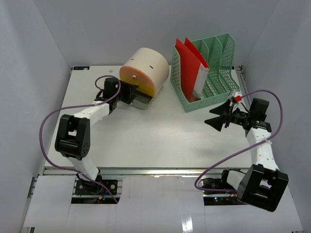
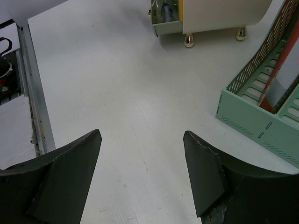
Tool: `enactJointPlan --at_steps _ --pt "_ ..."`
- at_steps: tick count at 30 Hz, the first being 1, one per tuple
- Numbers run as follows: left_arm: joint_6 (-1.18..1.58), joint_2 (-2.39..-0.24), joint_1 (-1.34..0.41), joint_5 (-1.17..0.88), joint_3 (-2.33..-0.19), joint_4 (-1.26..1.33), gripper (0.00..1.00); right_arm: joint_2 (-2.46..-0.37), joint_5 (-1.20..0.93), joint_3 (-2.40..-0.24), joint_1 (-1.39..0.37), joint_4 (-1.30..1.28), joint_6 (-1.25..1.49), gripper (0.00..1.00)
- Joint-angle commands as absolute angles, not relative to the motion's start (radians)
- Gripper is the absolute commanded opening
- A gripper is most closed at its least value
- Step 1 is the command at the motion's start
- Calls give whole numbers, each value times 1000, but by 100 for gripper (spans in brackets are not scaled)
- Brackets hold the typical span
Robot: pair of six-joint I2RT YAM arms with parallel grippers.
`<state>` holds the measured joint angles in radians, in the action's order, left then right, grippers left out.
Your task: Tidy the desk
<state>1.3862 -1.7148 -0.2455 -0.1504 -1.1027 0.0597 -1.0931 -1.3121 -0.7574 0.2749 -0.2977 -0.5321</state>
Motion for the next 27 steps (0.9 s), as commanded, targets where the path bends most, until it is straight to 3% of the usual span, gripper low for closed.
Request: enactJointPlan --at_steps 1,6,11,13,18,22,27 --pt "1336 -1605 -252 -187 -1116 133 67 -1076 -1347 -785 279 -327 -577 77" --pt "1067 -1440 -249 -272 -1037 231 70 -1081 -1407 -798 278 -480 -792 78" --pt "749 -1171 -235 -366 -870 166 86 -1117 -1388 -852 161 -753 -1156 79" --pt "662 -1058 -230 -385 -792 73 90 -1120 -1274 -872 2 -742 -1175 78" --pt "560 -790 -219 -346 -650 -156 91 -1137 -881 -905 -389 -423 -903 77" --pt "551 -580 -219 -272 -606 -300 93 -1337 -614 -1051 -638 -402 -845 73" --pt "602 -354 -218 -199 -607 -449 97 -1663 -349 -1352 -853 -359 -740 59"
